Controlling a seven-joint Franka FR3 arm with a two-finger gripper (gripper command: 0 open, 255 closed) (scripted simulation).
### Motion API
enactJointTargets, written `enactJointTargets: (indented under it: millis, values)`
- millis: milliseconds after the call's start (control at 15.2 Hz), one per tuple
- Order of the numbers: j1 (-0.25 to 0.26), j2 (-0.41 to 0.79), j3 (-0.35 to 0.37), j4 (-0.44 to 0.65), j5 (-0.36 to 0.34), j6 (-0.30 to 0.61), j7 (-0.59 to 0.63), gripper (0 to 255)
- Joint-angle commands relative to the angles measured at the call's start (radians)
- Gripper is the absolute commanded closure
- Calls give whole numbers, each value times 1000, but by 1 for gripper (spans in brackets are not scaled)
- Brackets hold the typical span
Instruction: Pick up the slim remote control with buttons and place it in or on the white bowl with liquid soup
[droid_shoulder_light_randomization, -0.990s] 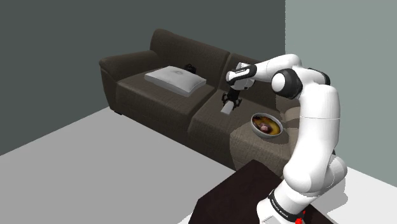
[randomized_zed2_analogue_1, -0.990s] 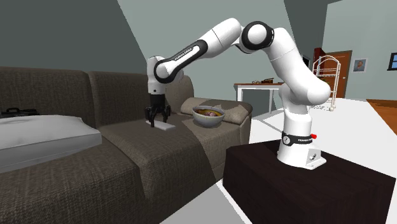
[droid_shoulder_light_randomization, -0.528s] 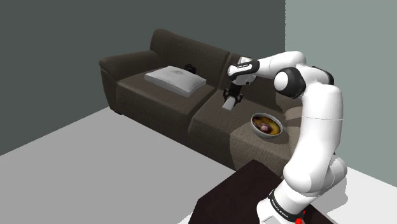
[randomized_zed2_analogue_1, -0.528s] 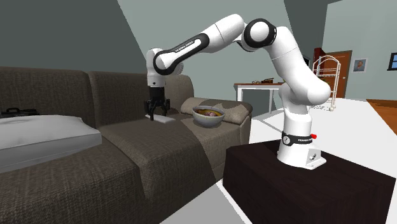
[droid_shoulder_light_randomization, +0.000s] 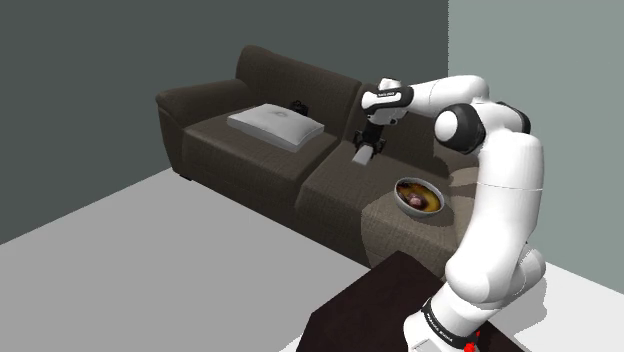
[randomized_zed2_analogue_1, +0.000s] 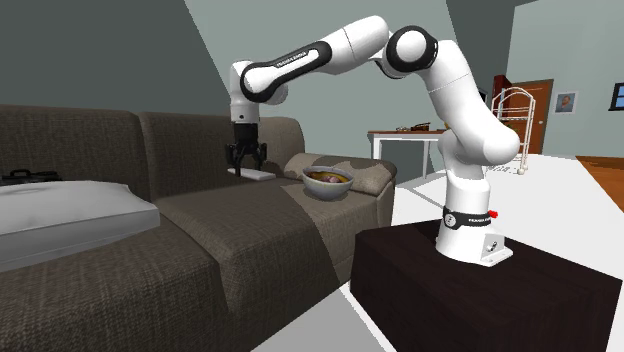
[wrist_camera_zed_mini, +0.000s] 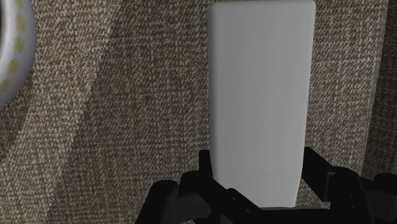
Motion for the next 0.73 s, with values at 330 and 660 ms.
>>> enactJointTargets:
  millis: [330, 660]
  values:
    - [0, -25, -3, 59, -6, -84, 4, 255]
    - [-2, -33, -5, 114, -8, -147, 5, 255]
